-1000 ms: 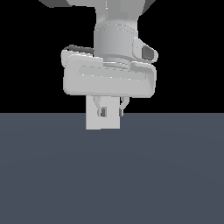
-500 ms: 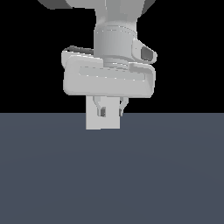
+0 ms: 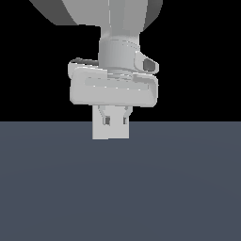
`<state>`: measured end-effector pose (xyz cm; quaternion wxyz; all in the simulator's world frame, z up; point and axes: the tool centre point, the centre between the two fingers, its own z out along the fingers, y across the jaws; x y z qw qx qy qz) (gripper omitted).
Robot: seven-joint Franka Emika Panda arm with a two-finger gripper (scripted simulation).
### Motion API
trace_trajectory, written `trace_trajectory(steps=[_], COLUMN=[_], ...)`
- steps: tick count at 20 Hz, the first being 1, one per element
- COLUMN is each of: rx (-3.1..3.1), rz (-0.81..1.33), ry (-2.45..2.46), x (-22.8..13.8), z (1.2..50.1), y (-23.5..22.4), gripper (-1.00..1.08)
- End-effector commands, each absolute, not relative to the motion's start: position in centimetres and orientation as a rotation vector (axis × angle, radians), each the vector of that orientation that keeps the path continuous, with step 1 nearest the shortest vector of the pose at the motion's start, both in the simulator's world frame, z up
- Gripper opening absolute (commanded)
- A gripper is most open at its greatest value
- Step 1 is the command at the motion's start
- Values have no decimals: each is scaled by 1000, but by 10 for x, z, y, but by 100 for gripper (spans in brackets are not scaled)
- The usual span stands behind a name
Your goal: Plug the charger into the wall socket.
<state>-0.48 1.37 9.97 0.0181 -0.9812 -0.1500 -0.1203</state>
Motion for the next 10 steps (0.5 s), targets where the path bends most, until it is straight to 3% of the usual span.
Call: trace_trajectory(steps=[1,10], rx=[-3048,-3047], rz=[-374,-374], ry=[-466,-466], x=[3,12], z=[100,100], y=[16,19], gripper=[-100,-100])
